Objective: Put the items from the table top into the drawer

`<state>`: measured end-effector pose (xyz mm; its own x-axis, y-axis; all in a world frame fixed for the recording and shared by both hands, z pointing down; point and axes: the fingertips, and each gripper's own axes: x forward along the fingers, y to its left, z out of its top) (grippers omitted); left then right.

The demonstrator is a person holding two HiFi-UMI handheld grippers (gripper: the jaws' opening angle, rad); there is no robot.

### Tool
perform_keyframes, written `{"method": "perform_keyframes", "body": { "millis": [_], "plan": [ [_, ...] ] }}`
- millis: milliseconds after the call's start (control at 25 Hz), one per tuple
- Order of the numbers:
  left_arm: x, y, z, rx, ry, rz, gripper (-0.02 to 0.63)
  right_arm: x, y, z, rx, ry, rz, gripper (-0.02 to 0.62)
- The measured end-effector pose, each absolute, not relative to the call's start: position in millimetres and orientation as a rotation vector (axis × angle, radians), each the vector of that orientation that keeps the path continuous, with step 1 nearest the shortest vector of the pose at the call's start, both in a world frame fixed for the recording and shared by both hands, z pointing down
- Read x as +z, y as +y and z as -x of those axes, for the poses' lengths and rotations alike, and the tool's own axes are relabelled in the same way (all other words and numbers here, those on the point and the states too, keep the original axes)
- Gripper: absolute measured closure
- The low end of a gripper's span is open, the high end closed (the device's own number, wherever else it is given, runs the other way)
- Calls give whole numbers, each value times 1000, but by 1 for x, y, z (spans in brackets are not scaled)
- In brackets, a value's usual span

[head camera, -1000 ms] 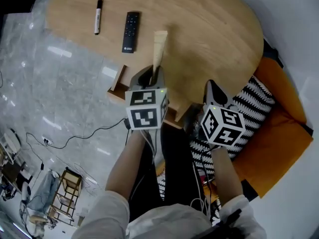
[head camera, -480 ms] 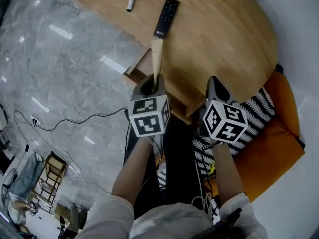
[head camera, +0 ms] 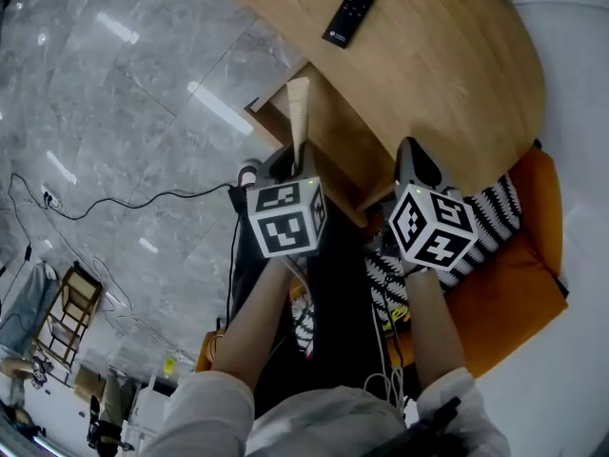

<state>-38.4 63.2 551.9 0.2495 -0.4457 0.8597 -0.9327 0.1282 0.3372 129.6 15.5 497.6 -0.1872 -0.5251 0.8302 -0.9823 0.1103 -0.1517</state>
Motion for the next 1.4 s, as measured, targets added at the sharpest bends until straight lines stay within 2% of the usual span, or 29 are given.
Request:
{"method": "perform_keyframes", "body": {
  "millis": [360,440,520,1400],
  "plan": [
    [562,67,5,483,-1346,-1443,550,504,27,-159,974,-1752,-1490,603],
    [559,64,-2,459,-1331,-1467,466,505,28,-165,981,-1743,-1505,603],
    [558,63,-3,469,-1322,-1486,448,504,29,-169,990,-1737,-1520,603],
    [542,19,3,769,-1205,-1784,433,507,21,-167,1058,-1719,-1581,603]
  ]
}}
